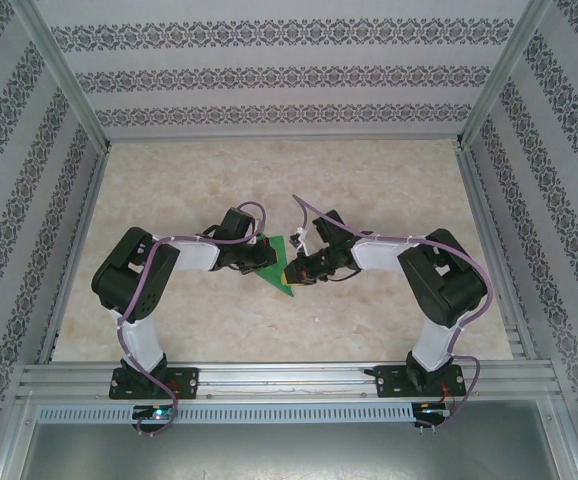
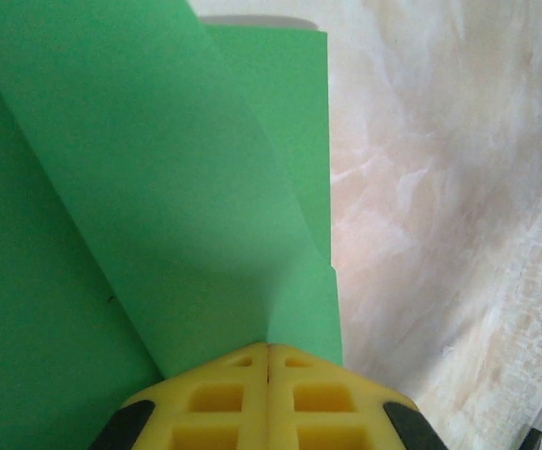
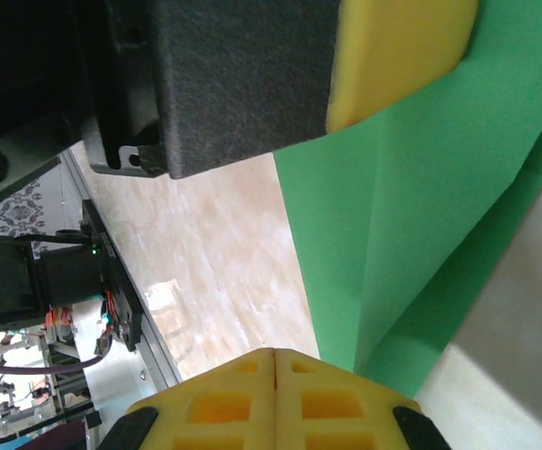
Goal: Fold a paper plane with a square sheet of paper (fold left side to right side)
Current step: Fourth fold the wing at the center of the table.
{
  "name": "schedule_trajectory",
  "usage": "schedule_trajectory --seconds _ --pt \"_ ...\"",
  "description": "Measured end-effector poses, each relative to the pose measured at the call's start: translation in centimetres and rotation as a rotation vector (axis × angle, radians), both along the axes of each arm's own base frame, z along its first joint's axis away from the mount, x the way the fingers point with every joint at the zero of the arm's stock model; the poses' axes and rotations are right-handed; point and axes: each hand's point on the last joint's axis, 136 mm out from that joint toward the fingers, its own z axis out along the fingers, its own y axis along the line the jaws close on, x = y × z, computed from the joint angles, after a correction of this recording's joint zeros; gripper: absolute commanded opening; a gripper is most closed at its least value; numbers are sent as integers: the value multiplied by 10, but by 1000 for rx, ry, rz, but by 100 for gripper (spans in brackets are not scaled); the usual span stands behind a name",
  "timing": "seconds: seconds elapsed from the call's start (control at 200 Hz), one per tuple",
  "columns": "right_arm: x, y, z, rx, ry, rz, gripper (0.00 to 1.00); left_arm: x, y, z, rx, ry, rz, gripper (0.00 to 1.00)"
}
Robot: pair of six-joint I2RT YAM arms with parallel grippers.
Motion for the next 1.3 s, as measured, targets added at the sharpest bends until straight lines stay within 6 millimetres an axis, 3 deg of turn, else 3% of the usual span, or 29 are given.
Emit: schedule_trajectory --seconds 0.42,1.304 --pt "-13 -5 -19 -46 45 7 0 0 0 0 0 0 0 0" --pt "-21 -10 -33 -93 59 11 0 0 0 0 0 0 1 0"
